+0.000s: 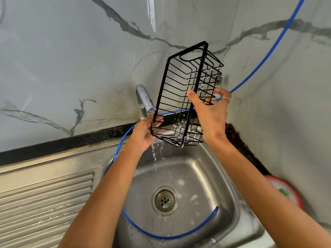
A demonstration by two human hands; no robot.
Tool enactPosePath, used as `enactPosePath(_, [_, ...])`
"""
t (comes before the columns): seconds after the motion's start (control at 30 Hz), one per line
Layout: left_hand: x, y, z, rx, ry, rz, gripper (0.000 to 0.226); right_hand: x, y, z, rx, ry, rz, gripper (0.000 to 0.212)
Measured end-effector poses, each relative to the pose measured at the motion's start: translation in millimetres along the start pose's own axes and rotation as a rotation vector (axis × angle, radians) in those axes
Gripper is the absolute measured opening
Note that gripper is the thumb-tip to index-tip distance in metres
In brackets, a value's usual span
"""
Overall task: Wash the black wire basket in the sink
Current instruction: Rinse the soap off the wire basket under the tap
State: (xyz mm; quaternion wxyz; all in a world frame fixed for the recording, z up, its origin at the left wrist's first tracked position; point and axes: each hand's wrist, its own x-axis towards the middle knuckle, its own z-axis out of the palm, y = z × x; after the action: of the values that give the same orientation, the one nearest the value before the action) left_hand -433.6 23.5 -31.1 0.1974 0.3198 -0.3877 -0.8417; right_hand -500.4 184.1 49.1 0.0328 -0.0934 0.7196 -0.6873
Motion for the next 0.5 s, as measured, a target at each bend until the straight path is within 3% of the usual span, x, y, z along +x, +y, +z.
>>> enactPosePath(0.17, [-7, -4, 0, -0.107, 0.047, 0.024, 0.023, -2, -1, 0, 0.012, 0.054, -0.008, 0.069])
enactPosePath(0.5, [-45, -45, -22, -0.023, 0.068, -0.027, 0.023, -10, 12, -12, -0.064, 0.014, -0.025, 0.071])
